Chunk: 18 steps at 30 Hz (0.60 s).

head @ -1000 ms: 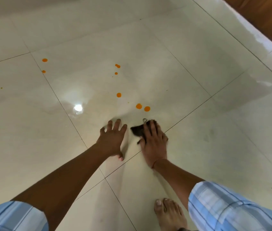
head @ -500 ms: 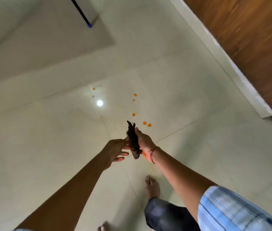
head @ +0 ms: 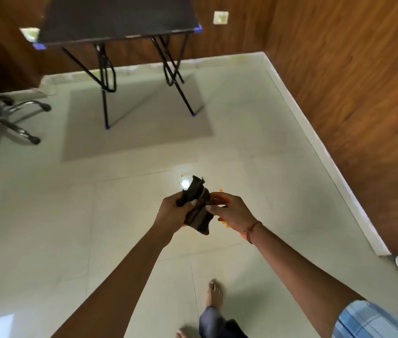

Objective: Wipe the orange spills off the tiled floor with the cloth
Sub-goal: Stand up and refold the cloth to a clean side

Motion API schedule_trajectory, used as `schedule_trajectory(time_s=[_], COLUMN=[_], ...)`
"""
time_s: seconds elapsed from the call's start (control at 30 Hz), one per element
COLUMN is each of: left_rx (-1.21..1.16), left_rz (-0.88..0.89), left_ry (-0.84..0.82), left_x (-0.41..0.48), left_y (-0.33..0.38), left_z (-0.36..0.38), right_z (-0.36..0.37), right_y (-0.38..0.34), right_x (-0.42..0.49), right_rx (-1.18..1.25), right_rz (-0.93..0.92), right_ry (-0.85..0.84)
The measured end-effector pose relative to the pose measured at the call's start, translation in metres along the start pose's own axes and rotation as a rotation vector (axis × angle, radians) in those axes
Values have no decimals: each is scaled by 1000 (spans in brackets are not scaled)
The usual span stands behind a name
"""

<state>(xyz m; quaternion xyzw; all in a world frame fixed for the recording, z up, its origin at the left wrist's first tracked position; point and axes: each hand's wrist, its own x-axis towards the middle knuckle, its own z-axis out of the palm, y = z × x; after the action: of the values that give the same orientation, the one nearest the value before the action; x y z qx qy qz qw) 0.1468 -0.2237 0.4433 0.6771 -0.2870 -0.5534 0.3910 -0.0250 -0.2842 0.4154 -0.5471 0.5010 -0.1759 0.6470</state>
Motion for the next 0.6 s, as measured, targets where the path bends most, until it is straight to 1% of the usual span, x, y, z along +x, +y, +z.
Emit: schedule_trajectory(time_s=[0.07, 0.13, 0.2, 0.27, 0.33, 0.37, 0.43, 0.47, 0.53, 0.6], left_rx=[-11, -49, -79, -34, 53, 100, 153, 149, 48, -188], left_rz=[67, 90, 84, 79, 92, 101, 125, 147, 190, 195], left_ry=[84, 130, 118, 64, -9, -48, -122, -124, -59, -6], left_x=[-24, -44, -58, -71, -91, -103, -123, -130, -144, -153], left_y=[22, 37, 48, 55, 64, 69, 79, 84, 90, 91], left_z=[2, 3, 1, -5, -10, -10, -8, -7, -1, 6], right_z=[-1, 0, 2, 2, -4, -8, -16, -18, -25, -31], right_y=[-24, -45, -59, -70, -82, -88, -102, -107, -113, -118], right_x=[-16, -30, -42, -52, -68, -77, -95, -102, -116, -124], right_rx=[-59, -92, -123, -176, -257, -280, -266, -258, -263, -220], right_rz=[-112, -231, -284, -305, -335, -339, -354, -377, -439, -469], right_ry=[6, 40, 62, 47, -15, -76, -222, -240, -133, -12])
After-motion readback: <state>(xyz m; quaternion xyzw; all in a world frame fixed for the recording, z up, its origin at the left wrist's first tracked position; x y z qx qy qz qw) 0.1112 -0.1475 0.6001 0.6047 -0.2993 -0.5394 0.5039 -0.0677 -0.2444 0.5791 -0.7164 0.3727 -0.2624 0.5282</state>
